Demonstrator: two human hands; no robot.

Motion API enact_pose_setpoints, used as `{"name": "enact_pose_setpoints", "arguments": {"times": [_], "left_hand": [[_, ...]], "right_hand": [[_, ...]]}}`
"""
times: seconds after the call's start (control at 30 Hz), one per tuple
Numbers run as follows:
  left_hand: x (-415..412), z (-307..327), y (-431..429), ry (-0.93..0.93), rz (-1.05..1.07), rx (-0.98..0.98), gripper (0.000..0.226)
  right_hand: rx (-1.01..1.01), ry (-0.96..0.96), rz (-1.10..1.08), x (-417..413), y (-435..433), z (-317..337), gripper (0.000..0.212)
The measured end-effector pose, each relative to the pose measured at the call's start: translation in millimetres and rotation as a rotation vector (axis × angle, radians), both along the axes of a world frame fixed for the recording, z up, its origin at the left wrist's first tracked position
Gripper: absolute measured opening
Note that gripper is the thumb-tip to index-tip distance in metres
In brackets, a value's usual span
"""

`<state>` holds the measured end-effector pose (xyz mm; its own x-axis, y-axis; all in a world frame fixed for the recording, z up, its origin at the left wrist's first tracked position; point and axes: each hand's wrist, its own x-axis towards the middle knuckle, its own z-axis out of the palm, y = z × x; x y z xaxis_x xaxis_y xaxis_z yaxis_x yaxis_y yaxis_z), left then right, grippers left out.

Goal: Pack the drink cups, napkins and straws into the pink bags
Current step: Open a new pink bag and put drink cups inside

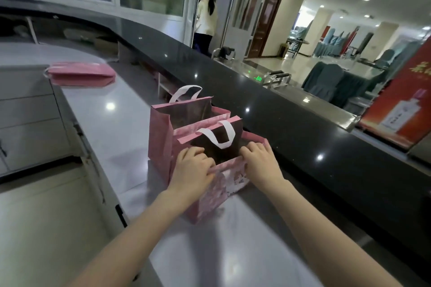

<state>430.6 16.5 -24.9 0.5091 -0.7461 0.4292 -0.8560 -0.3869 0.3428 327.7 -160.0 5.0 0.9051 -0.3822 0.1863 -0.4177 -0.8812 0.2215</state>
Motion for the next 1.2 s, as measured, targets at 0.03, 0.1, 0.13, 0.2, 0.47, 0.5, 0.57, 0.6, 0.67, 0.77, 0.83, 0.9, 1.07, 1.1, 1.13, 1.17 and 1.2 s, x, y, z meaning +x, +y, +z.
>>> {"name": "enact_pose_setpoints", "arguments": {"times": [0.03,0.1,0.13,0.2,0.47,0.5,0.57,0.6,0.67,0.77,0.83,0.9,1.07,1.1,1.13,1.17,1.2], "left_hand": [[0,-3,3,-0.003,-0.023,-0.030,0.015],[-4,-6,9,0.006,-0.074,-0.096,0.010],[-9,-7,11,0.016,-0.104,-0.123,0.007],[-20,-6,14,0.024,-0.160,-0.155,0.004],[-120,-4,17,0.050,-0.386,-0.227,0.016],[-140,-4,15,0.052,-0.425,-0.224,0.016],[-182,-3,12,0.064,-0.505,-0.229,0.015],[-205,-3,10,0.063,-0.543,-0.234,0.014],[-257,-3,6,0.055,-0.617,-0.250,0.014],[-344,-5,6,0.041,-0.719,-0.261,0.016],[-404,-7,7,0.033,-0.799,-0.254,0.017],[-460,-10,8,0.034,-0.884,-0.240,0.019],[-575,-13,6,0.047,-1.060,-0.217,0.022],[-594,-14,3,0.052,-1.083,-0.217,0.022],[-611,-15,1,0.061,-1.099,-0.215,0.022],[-626,-17,-2,0.070,-1.112,-0.212,0.021],[-640,-18,-5,0.074,-1.123,-0.209,0.020]], "right_hand": [[-0.010,-0.001,-0.007,-6,-3,1,0.025],[-0.014,0.009,0.002,-23,-8,4,0.019],[-0.007,0.002,0.014,-33,-9,6,0.015],[0.020,-0.035,0.039,-56,-5,11,0.013],[0.035,-0.091,-0.015,-210,31,11,0.008],[0.033,-0.094,-0.042,-237,37,10,0.011],[0.018,-0.112,-0.106,-292,52,10,0.013],[0.000,-0.131,-0.137,-321,61,10,0.013],[-0.067,-0.188,-0.200,-385,78,8,0.015],[-0.180,-0.263,-0.333,-487,107,0,0.021],[-0.209,-0.301,-0.421,-553,128,-4,0.022],[-0.197,-0.326,-0.510,-611,151,-7,0.023],[-0.079,-0.343,-0.722,-728,190,-13,0.016],[-0.044,-0.355,-0.761,-747,193,-15,0.013],[-0.015,-0.362,-0.799,-765,194,-16,0.011],[0.006,-0.363,-0.833,-780,195,-16,0.011],[0.016,-0.361,-0.860,-794,195,-17,0.012]]}}
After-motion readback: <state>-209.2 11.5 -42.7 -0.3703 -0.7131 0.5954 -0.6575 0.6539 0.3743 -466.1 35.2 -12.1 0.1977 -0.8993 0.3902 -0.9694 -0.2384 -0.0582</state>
